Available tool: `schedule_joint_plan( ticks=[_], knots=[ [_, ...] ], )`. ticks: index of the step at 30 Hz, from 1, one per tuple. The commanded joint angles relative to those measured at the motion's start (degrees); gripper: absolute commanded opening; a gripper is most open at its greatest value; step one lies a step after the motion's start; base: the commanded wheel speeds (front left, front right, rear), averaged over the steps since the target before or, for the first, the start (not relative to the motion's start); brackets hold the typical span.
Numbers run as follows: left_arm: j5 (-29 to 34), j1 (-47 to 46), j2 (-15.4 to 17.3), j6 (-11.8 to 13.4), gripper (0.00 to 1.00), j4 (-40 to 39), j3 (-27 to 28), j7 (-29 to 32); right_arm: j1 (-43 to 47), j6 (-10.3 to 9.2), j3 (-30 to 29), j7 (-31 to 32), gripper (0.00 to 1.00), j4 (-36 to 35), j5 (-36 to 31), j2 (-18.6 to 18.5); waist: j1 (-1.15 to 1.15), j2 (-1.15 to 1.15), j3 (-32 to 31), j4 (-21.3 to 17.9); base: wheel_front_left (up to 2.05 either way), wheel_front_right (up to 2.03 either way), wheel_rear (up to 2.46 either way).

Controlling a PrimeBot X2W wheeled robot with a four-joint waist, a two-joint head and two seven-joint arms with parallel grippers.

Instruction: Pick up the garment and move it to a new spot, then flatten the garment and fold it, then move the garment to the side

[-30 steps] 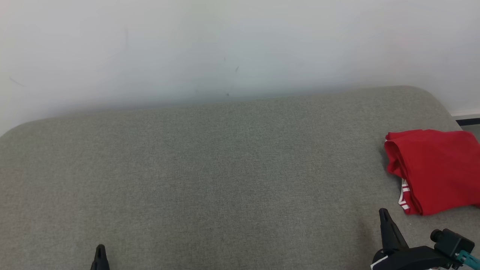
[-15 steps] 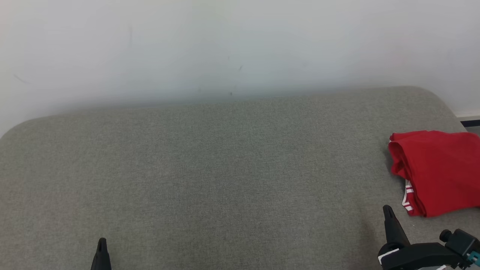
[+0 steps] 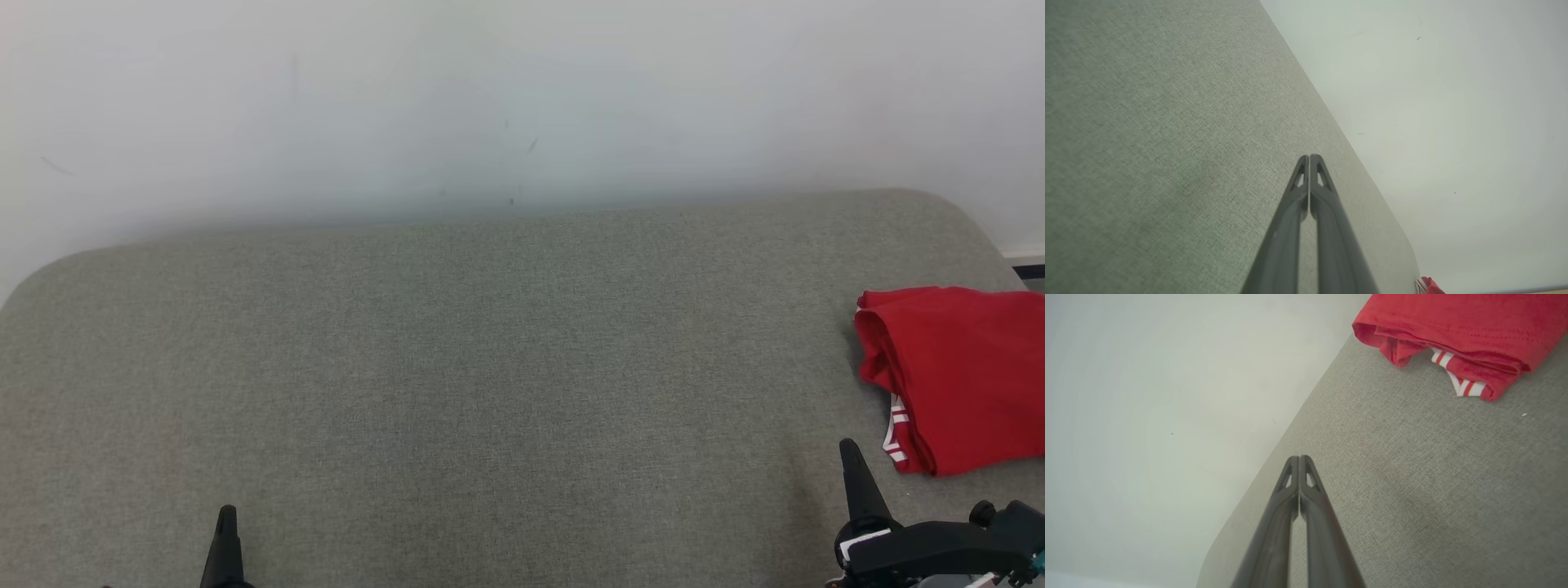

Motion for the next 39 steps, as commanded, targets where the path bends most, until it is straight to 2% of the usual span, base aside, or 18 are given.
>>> schedule_joint_plan(
  ticks=[1,39],
  knots=[
    [-1.88,-1.43,0.24,-0.34,0.0,-0.37,0.22,0.41,-1.14,0.02,-0.36,0.42,0.0,-0.82,1.9,0.07,0.0,0.0,0.02,0.08,0.0,0.0,0.0],
    [-21.01,-4.58,0.31,-2.06,0.0,0.39,0.83,5.67,-1.74,0.03,-2.9,5.08,0.0,-2.71,22.5,1.13,0.0,0.0,0.53,1.96,0.0,0.0,0.0]
  ],
)
